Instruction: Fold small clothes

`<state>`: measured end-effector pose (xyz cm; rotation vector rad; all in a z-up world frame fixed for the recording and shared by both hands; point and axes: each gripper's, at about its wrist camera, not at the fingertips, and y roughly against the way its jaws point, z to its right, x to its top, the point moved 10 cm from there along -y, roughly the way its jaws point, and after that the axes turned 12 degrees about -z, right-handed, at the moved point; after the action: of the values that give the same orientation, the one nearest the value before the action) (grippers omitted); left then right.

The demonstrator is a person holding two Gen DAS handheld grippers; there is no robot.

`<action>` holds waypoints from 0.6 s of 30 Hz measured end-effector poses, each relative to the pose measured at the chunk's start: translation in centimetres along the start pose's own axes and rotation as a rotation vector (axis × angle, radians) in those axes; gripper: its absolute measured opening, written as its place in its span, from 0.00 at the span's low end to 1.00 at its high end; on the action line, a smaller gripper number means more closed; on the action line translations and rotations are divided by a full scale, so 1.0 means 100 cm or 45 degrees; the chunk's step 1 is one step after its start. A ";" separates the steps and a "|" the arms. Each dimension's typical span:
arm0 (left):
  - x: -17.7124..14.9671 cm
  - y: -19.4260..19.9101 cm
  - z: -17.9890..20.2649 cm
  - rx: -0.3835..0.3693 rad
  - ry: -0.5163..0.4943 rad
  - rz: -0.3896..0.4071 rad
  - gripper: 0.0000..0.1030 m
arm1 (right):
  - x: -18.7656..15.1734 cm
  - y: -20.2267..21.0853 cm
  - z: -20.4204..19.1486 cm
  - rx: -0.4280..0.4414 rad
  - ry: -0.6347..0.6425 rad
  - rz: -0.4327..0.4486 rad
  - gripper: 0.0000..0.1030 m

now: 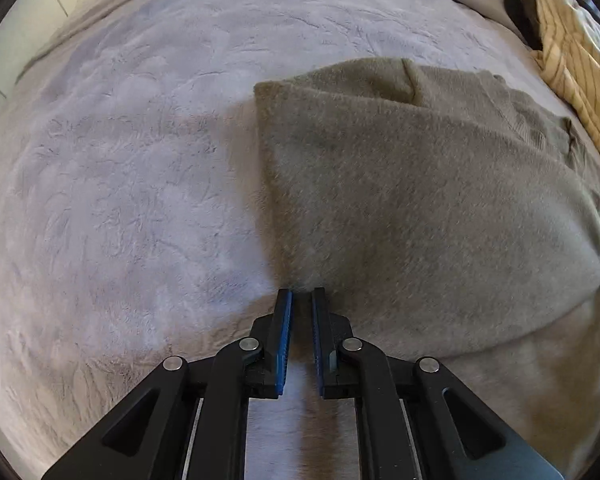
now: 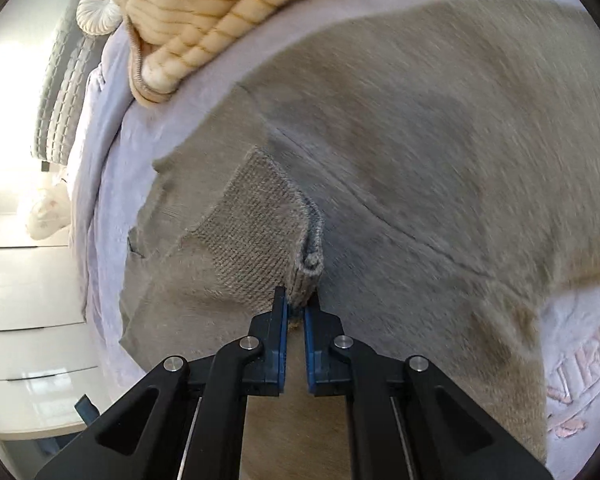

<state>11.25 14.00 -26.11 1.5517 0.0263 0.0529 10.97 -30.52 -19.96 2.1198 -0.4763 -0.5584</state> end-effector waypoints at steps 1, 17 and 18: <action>-0.001 0.002 -0.003 0.009 0.007 0.003 0.23 | -0.001 0.004 0.001 -0.006 0.010 -0.002 0.08; -0.067 0.042 0.002 0.044 0.047 -0.102 0.29 | -0.058 0.046 0.029 -0.093 0.019 -0.111 0.51; -0.071 0.042 0.004 0.055 0.047 -0.114 0.29 | -0.062 0.050 0.031 -0.093 0.022 -0.110 0.52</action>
<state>4.10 13.29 -22.05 1.5907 0.1266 0.0101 3.50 -32.00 -16.13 2.0809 -0.3509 -0.5974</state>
